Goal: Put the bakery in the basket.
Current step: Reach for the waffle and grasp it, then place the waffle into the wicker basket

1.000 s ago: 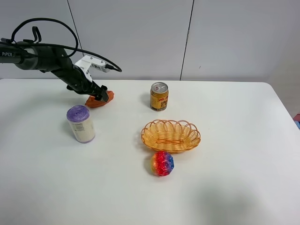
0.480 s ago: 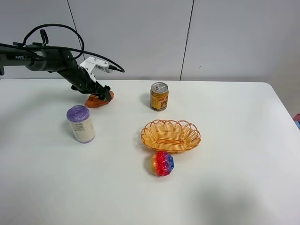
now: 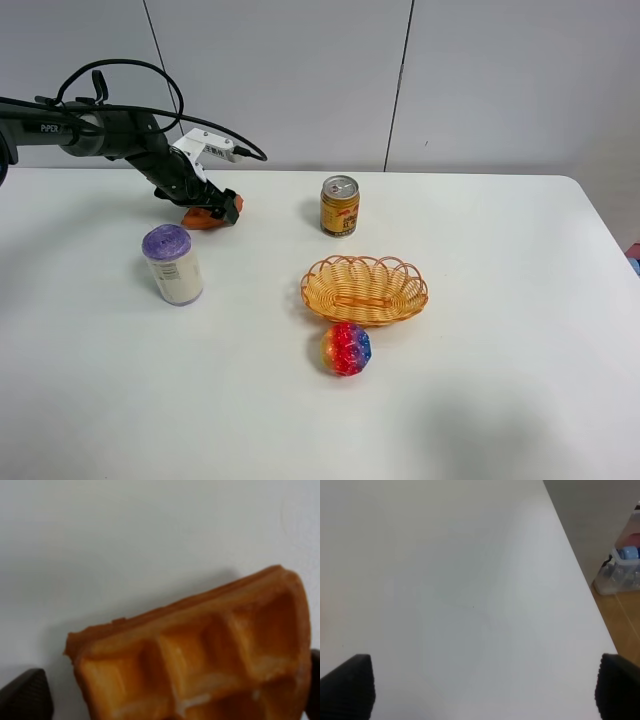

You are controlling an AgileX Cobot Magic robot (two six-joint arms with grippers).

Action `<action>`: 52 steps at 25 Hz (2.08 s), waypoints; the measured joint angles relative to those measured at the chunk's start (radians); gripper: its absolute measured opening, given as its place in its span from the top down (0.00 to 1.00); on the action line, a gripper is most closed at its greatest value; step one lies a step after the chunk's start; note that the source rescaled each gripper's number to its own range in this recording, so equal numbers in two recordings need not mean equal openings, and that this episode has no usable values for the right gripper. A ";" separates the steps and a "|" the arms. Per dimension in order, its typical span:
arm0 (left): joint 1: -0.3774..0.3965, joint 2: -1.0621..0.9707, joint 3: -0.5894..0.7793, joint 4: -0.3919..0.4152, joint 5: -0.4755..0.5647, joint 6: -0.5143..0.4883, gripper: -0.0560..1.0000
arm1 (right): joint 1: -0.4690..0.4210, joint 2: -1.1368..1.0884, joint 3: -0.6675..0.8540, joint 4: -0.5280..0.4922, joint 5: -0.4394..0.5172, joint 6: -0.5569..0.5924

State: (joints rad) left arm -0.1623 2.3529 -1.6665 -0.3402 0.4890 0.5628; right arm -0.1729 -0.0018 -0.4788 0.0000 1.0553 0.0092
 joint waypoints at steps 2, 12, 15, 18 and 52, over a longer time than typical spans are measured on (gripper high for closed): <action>0.000 0.000 0.000 0.000 -0.003 0.000 0.21 | 0.000 0.000 0.000 0.000 0.000 0.000; -0.120 -0.247 0.001 0.037 0.122 -0.008 0.91 | 0.000 0.000 0.000 0.000 0.000 0.000; -0.231 -0.392 0.000 0.035 0.179 -0.008 0.91 | 0.000 0.000 0.000 0.000 0.000 0.000; -0.353 -0.482 0.000 0.032 0.215 -0.011 0.91 | 0.000 0.000 0.000 0.000 0.000 0.000; -0.700 -0.133 0.000 0.057 0.132 -0.004 0.91 | 0.000 0.000 0.000 0.000 0.000 0.000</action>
State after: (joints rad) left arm -0.8621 2.2195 -1.6664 -0.2827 0.6207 0.5584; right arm -0.1729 -0.0018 -0.4788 0.0000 1.0553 0.0092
